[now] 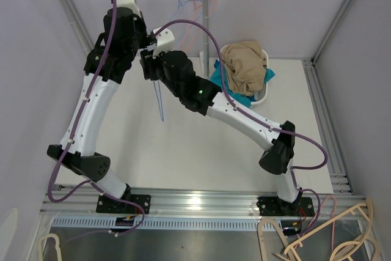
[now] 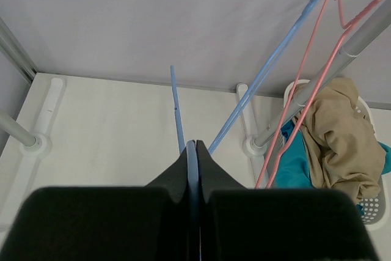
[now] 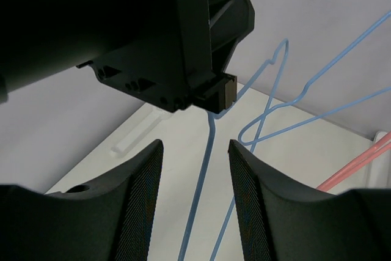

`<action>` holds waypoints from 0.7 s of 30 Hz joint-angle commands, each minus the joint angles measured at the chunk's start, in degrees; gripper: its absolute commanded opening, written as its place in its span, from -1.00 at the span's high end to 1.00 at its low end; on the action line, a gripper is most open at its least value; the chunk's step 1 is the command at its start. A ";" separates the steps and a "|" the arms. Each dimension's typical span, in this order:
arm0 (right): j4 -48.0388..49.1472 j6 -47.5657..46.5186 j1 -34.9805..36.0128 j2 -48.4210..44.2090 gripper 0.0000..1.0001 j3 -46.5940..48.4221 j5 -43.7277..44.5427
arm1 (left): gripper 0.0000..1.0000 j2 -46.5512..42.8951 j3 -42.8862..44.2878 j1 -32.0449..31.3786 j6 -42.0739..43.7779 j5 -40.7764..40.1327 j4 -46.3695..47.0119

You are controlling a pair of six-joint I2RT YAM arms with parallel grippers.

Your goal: Remove the t-shirt from the hanger

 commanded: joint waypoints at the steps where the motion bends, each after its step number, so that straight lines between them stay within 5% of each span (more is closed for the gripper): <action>1: -0.52 -1.16 0.39 2.16 -0.04 3.50 1.97 | 0.99 -2.91 -0.17 -0.61 0.27 -0.95 2.17; 10: -1.13 -1.42 0.39 5.85 0.09 6.66 3.99 | 0.99 -4.31 -1.66 -0.69 1.15 -1.21 2.43; 11: -1.31 -1.85 0.56 6.20 0.43 7.10 4.95 | 0.99 -4.58 -2.19 -0.69 1.32 -1.21 2.96; 14: -0.35 -2.82 1.00 6.38 1.00 6.93 7.68 | 0.99 -5.46 -3.78 -0.69 1.41 -1.21 3.92; 21: 2.64 -3.62 1.62 4.80 1.00 4.21 9.53 | 0.99 -6.07 -4.92 -0.61 1.15 -0.43 4.28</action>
